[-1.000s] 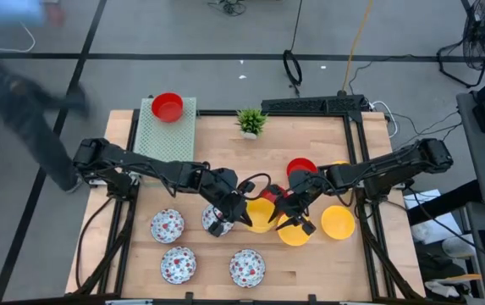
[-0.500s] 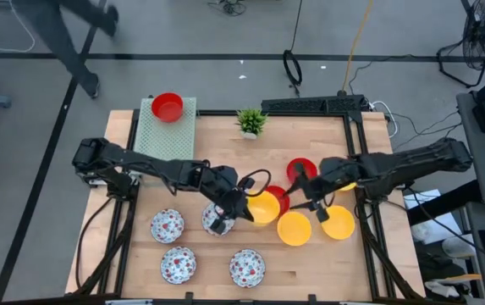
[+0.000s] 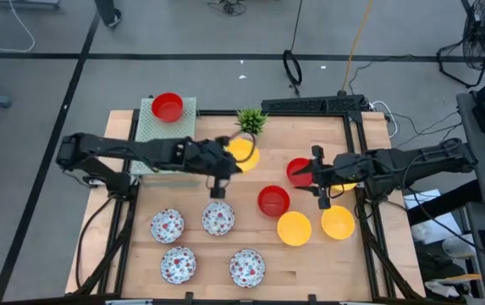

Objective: Pick & Place Mini bowls
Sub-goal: Put the yellow bowl on the shelf

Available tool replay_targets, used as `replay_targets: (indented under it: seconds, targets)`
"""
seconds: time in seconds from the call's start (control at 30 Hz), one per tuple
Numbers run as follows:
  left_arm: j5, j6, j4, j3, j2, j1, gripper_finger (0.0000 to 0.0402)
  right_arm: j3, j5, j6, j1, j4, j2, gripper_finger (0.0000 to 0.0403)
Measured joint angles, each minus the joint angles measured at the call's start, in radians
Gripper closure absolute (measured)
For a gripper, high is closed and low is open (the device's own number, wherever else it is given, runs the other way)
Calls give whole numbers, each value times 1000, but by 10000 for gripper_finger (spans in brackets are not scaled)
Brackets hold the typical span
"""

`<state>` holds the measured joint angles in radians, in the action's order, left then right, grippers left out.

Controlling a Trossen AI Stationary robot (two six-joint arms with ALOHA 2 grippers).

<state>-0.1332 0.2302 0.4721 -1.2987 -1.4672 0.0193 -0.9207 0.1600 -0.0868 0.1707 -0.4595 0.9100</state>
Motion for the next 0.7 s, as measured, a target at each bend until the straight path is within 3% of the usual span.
replay_targets:
  seconds: [0.2, 0.37, 0.7]
  targets:
    - [-161, -159, 236, 0, 130, -25, 402, 1, 0, -1, 0, -14, 21, 231]
    - [-313, -403, 516, 0, 200, -26, 402, 2, 0, -3, 0, -18, 37, 231]
    - [-472, -891, 904, 0, 255, -26, 401, 2, 0, -5, 0, -34, 59, 232]
